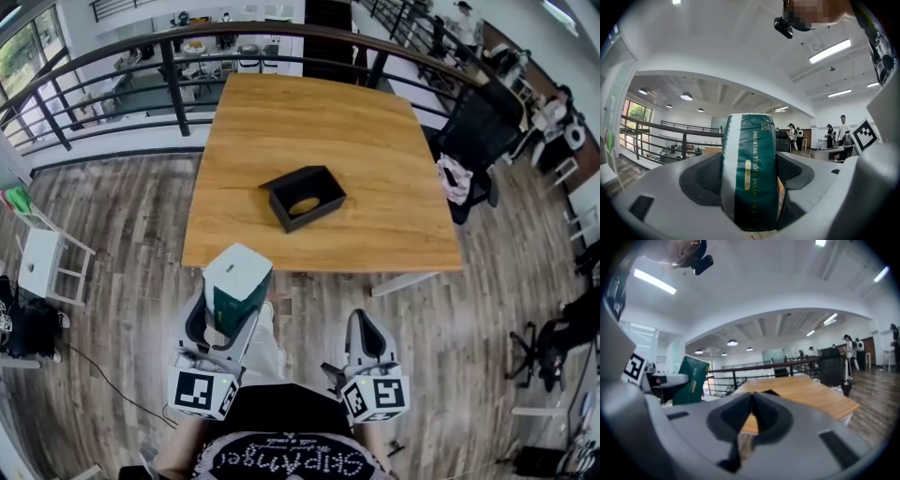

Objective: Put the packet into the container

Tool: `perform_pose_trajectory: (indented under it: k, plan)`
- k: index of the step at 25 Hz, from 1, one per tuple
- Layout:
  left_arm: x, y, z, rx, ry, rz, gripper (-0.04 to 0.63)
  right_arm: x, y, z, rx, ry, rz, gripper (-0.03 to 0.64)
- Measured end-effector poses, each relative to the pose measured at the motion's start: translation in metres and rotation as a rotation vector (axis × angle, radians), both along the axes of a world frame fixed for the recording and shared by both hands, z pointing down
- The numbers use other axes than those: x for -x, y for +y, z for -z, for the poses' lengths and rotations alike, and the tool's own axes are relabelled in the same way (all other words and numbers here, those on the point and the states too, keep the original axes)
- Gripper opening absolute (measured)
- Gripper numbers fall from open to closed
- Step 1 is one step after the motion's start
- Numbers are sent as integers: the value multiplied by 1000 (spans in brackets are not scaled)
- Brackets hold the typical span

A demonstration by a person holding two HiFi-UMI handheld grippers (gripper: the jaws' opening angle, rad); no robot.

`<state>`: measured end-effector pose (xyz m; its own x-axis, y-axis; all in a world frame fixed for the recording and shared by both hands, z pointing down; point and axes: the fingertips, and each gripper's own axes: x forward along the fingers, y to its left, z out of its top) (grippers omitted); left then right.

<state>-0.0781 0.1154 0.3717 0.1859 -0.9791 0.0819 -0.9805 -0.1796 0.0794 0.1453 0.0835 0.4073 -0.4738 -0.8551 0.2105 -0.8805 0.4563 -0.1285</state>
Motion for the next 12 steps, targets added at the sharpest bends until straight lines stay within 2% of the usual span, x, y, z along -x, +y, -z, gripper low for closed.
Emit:
perform_pose_trajectory:
  k: [12]
  plan:
    - [-7, -63, 0, 10, 6, -37, 367, -13, -46, -1, 25, 1, -52, 34]
